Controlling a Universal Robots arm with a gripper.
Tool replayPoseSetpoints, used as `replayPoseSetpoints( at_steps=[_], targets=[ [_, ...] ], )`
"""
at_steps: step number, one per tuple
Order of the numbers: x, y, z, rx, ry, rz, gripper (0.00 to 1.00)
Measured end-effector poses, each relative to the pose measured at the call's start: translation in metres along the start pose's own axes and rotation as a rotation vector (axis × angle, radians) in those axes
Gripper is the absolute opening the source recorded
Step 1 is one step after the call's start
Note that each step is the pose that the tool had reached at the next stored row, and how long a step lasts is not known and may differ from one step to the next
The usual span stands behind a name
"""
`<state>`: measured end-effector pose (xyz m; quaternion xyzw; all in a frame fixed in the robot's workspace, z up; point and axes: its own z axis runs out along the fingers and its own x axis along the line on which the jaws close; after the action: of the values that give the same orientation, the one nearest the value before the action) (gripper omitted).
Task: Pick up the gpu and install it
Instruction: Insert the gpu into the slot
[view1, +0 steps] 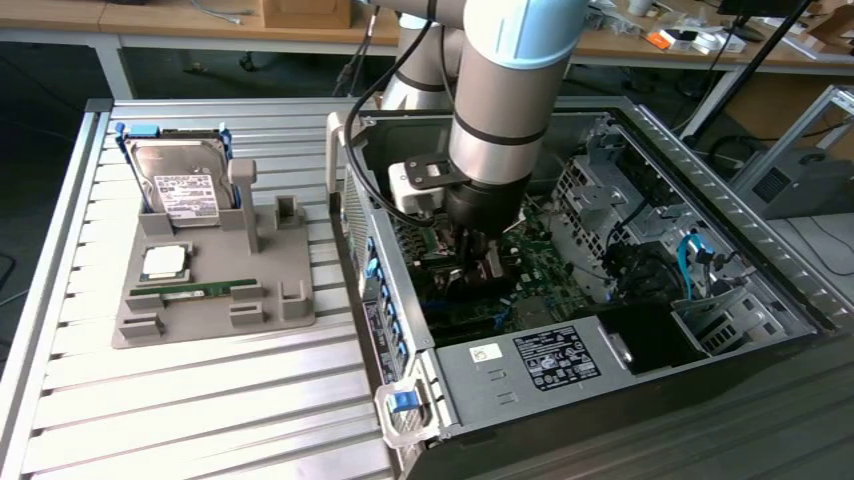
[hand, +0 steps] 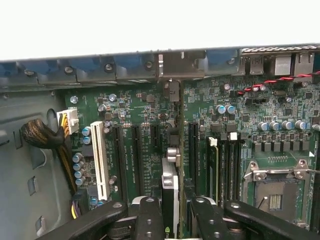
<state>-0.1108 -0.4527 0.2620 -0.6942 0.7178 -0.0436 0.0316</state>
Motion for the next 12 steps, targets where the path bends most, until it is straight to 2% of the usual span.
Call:
replayPoseSetpoints(
  at_steps=[12],
  targets=[
    [-0.0032, 0.0000, 0.0007, 0.0002, -0.0018, -0.016, 0.27]
  ],
)
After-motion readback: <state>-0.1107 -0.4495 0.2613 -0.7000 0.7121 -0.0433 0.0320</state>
